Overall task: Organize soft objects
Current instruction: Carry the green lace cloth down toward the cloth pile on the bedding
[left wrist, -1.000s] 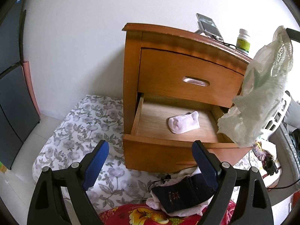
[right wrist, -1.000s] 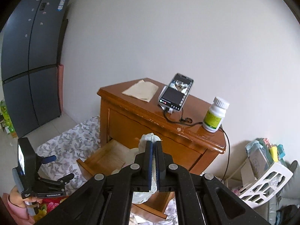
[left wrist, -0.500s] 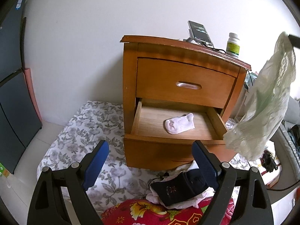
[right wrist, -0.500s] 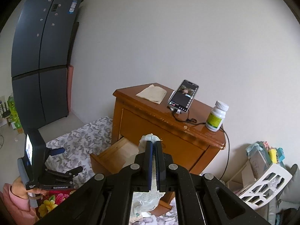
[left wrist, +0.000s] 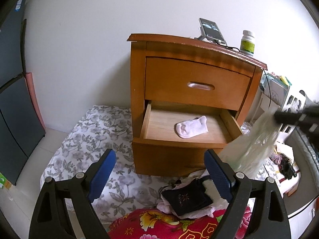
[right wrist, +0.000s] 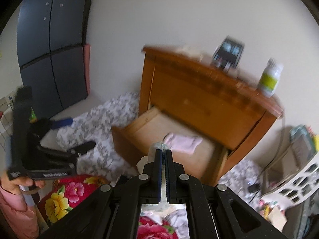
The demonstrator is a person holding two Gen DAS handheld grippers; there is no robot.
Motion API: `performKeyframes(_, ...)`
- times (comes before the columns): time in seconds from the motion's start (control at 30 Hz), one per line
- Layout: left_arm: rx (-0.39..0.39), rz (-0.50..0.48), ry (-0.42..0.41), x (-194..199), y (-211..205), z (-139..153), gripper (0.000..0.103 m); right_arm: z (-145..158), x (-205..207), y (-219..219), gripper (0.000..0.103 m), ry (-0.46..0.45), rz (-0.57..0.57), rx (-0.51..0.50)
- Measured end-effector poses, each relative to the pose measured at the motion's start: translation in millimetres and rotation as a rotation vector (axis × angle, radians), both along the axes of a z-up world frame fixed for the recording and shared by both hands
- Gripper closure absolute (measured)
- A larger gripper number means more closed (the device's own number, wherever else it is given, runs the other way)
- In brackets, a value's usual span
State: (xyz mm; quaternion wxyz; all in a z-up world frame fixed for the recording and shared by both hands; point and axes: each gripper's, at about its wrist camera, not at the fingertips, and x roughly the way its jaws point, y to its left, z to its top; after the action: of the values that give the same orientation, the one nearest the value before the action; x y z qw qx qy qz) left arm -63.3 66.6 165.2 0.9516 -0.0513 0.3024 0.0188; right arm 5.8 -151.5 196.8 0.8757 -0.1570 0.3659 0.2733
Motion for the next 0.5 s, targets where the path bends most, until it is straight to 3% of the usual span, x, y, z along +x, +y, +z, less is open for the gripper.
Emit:
performKeyframes(0.2,0.009,0.002,0.028,7,0,-10,0.013,-68,20,3,0.1,0.139,-0.036,0.015)
performKeyframes(0.5,0.024,-0.003,0.062,14,-3,-22,0.013,-147,23,0,0.1,0.275,-0.109,0.019)
